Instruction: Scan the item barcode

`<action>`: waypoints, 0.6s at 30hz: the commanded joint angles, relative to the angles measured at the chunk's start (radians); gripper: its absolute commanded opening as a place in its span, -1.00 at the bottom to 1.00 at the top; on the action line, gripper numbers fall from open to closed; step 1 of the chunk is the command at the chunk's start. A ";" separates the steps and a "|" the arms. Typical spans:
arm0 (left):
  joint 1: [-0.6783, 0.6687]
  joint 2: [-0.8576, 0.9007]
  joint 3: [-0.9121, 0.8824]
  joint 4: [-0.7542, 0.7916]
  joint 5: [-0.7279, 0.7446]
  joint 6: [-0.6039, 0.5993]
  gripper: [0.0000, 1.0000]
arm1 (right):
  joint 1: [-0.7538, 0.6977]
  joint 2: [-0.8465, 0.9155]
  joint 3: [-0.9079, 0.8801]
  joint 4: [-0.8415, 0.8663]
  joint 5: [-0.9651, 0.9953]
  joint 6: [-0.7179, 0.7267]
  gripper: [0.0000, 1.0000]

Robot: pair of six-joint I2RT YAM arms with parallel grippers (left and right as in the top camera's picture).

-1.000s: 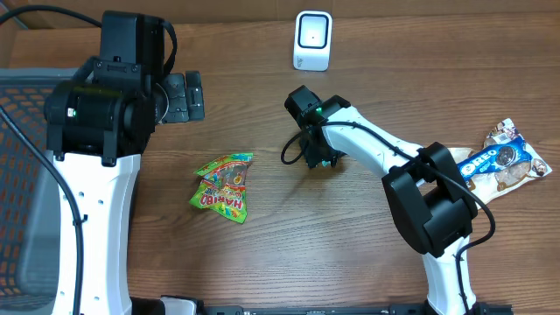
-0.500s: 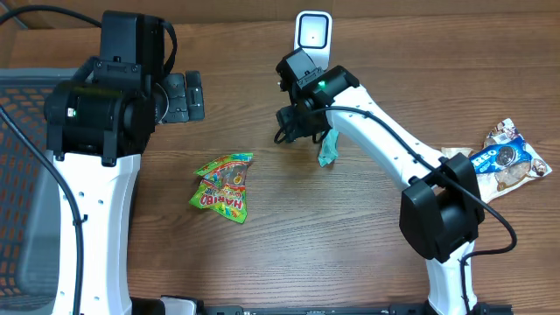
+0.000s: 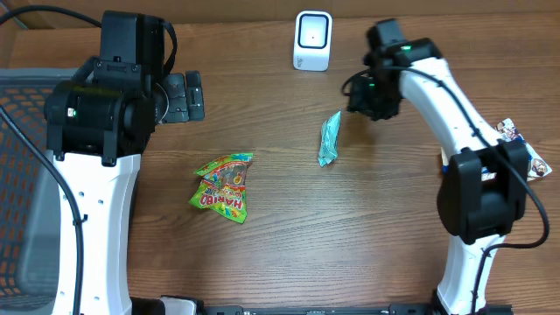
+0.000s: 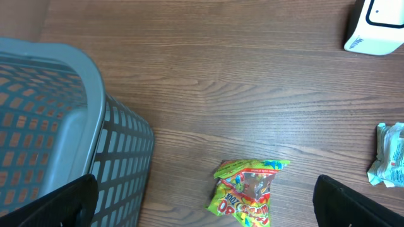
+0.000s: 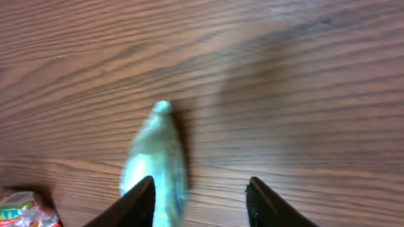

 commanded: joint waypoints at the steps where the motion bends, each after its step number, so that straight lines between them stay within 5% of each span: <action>1: 0.004 0.003 0.012 0.000 -0.013 0.022 0.99 | 0.005 -0.044 -0.082 0.040 -0.090 -0.001 -0.33; 10: 0.004 0.003 0.012 0.000 -0.013 0.022 1.00 | 0.083 -0.044 -0.211 0.202 -0.087 -0.001 -0.77; 18: 0.004 0.003 0.012 0.000 -0.013 0.022 1.00 | 0.251 -0.045 -0.211 0.285 -0.121 0.000 -0.81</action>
